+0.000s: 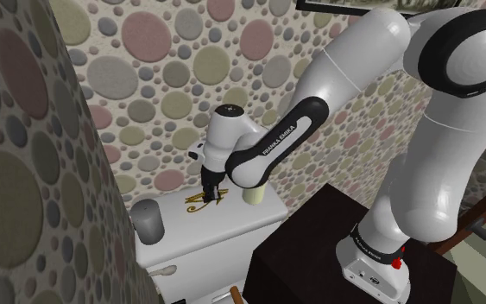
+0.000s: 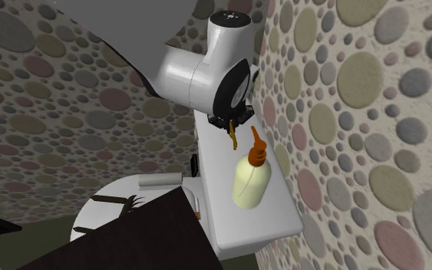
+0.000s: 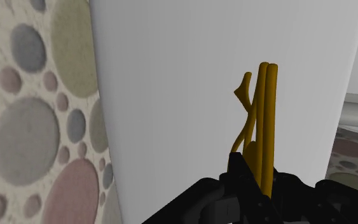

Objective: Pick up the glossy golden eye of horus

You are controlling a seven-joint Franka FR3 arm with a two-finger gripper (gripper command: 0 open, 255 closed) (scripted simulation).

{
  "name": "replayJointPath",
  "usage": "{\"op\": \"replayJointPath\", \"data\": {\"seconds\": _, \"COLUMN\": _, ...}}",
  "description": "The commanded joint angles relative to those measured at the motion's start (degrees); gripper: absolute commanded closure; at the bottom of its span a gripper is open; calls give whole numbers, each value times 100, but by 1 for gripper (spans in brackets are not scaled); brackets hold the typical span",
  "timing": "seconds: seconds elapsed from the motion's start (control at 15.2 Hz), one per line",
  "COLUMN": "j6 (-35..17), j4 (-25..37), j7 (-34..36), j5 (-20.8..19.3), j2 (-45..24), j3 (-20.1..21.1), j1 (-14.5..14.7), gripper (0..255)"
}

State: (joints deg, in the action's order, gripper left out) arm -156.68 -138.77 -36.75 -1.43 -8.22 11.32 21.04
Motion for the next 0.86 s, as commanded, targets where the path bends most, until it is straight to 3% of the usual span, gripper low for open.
{"op": "replayJointPath", "data": {"seconds": 0.0, "j6": 159, "j4": 14, "j7": -54, "j5": 68, "j2": 146, "j3": 21, "j1": -19, "gripper": 255}}
{"op": "replayJointPath", "data": {"seconds": 0.79, "j6": 957, "j4": 174, "j7": -218, "j5": 312, "j2": 796, "j3": 61, "j1": -42, "gripper": 255}}
